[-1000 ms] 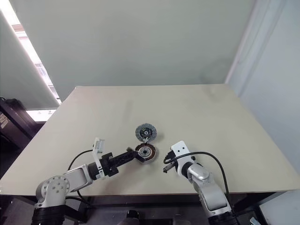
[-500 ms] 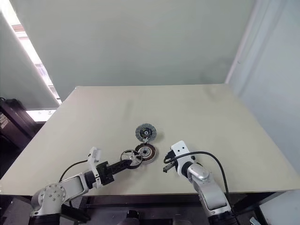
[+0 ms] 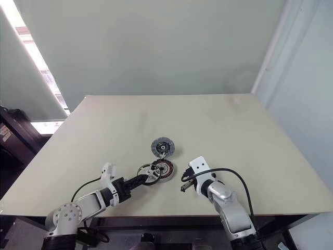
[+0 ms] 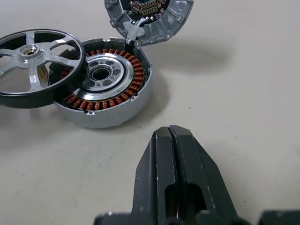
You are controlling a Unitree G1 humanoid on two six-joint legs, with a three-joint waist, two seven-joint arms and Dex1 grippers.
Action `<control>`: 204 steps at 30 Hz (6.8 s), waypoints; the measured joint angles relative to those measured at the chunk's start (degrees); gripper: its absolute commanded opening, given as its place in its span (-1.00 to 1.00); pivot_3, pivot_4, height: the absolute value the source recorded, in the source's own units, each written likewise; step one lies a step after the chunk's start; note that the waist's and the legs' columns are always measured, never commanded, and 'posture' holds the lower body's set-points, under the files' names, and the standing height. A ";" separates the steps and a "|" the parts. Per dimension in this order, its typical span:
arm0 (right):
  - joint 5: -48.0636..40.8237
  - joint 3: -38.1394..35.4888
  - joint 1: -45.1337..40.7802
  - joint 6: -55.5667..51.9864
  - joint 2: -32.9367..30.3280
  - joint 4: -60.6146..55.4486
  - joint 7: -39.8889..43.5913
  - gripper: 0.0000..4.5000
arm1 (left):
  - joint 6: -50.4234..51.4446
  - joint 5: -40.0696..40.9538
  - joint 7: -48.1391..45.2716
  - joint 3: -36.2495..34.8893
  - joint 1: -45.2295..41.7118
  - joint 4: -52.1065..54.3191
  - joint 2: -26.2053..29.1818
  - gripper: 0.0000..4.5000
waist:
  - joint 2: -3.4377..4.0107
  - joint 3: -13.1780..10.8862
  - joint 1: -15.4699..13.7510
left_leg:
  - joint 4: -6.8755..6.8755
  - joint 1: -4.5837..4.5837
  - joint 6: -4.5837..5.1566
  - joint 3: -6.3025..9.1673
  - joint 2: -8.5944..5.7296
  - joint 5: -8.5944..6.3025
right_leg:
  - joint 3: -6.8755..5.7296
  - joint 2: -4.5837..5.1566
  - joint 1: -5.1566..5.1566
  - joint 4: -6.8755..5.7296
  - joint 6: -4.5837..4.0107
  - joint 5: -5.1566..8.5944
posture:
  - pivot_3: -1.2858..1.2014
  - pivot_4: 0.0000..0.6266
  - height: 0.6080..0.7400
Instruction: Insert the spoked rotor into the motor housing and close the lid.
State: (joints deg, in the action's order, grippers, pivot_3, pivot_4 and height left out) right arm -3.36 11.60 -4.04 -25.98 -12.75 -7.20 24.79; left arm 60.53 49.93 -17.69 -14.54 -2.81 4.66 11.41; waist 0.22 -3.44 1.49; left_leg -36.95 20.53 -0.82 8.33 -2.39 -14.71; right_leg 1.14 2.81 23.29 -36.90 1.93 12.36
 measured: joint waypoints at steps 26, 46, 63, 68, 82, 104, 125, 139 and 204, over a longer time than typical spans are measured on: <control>0.01 -0.18 0.13 -0.01 -0.31 -0.13 0.14 -1.00 | -0.91 8.96 -2.67 -5.85 -0.84 -4.75 -4.10 -0.91 | -0.01 0.01 -0.01 | -0.10 0.00 0.01 -0.01 -0.01 0.00 | 0.00 0.00 -0.06 -0.01 -0.01 -0.01 | 0.03 -1.00 1.00; 0.12 1.42 2.41 1.60 -2.23 -1.43 2.24 -1.00 | -4.96 3.03 2.62 -3.11 -9.57 -19.12 -9.95 -0.91 | -0.03 0.04 0.00 | -0.27 -0.07 0.01 -0.02 -0.02 0.01 | -0.01 -0.02 -0.18 -0.06 -0.03 -0.04 | 0.03 -1.00 1.00; 0.13 1.24 2.55 1.62 -2.18 -2.31 1.02 -1.00 | 0.95 8.27 8.19 -8.43 -8.96 -15.49 -12.55 -0.91 | -0.05 0.04 -0.01 | -0.29 0.00 0.00 0.00 -0.02 0.01 | 0.00 -0.01 -0.12 -0.07 0.00 -0.07 | 0.03 -1.00 1.00; 0.15 1.24 2.55 1.74 -2.13 -2.29 0.70 -1.00 | 3.57 11.27 11.04 -9.56 -8.17 -12.60 -12.93 -0.91 | -0.05 0.04 -0.01 | -0.29 -0.01 0.00 -0.01 -0.02 0.01 | 0.00 -0.01 -0.13 -0.07 -0.01 -0.07 | 0.03 -1.00 1.00; 0.14 1.25 2.55 2.12 -1.98 -2.17 0.38 -1.00 | 4.57 11.61 17.57 -9.49 -8.06 -12.25 -14.09 -0.91 | -0.05 0.04 -0.01 | -0.29 0.00 0.00 -0.01 -0.03 0.01 | 0.00 -0.01 -0.13 -0.06 -0.01 -0.07 | 0.03 -1.00 1.00; 0.15 1.23 2.55 2.19 -1.71 -2.14 -0.18 -1.00 | 4.28 12.11 20.25 -9.43 -10.42 -12.20 -14.51 0.27 | -0.05 0.05 -0.03 | -0.31 -0.04 -0.01 -0.01 -0.03 0.01 | -0.01 -0.01 -0.18 -0.06 -0.02 -0.06 | 0.03 -1.00 1.00; 0.14 1.07 2.49 2.67 -1.62 -1.09 -0.12 -1.00 | 11.20 13.51 19.46 -5.70 -8.26 2.31 2.04 0.85 | -0.07 0.04 -0.05 | -0.20 -0.07 -0.06 0.00 -0.04 0.03 | 0.01 -0.01 -0.13 -0.06 -0.07 -0.05 | 0.03 -1.00 1.00; -7.49 -0.83 2.46 4.04 4.68 -1.05 2.84 -1.00 | -22.98 -9.13 -12.63 7.78 -2.84 1.68 11.04 0.85 | 0.01 0.05 0.13 | 0.04 -0.08 -0.09 -0.21 0.03 0.05 | 0.21 -0.04 0.06 -0.04 -0.19 -0.06 | 0.03 -1.00 1.00; 15.19 33.19 -33.44 -10.42 -5.92 13.81 27.95 0.99 | -38.80 -21.32 -20.89 7.39 2.04 -7.90 7.75 0.86 | -0.05 0.10 1.13 | -0.02 -0.11 -0.12 -0.03 0.12 0.15 | 0.08 -0.17 0.06 -0.10 -0.18 -0.29 | 0.03 -1.00 1.00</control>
State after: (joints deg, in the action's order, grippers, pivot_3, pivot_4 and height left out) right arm 11.84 44.79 -37.48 -36.40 -18.67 6.61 52.75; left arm 21.72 28.61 -38.58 -7.15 -0.77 -3.24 19.16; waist 0.17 -3.34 2.62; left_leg -36.97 20.42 -0.94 8.30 -2.27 -14.57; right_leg 1.22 2.64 23.35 -36.99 1.76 12.07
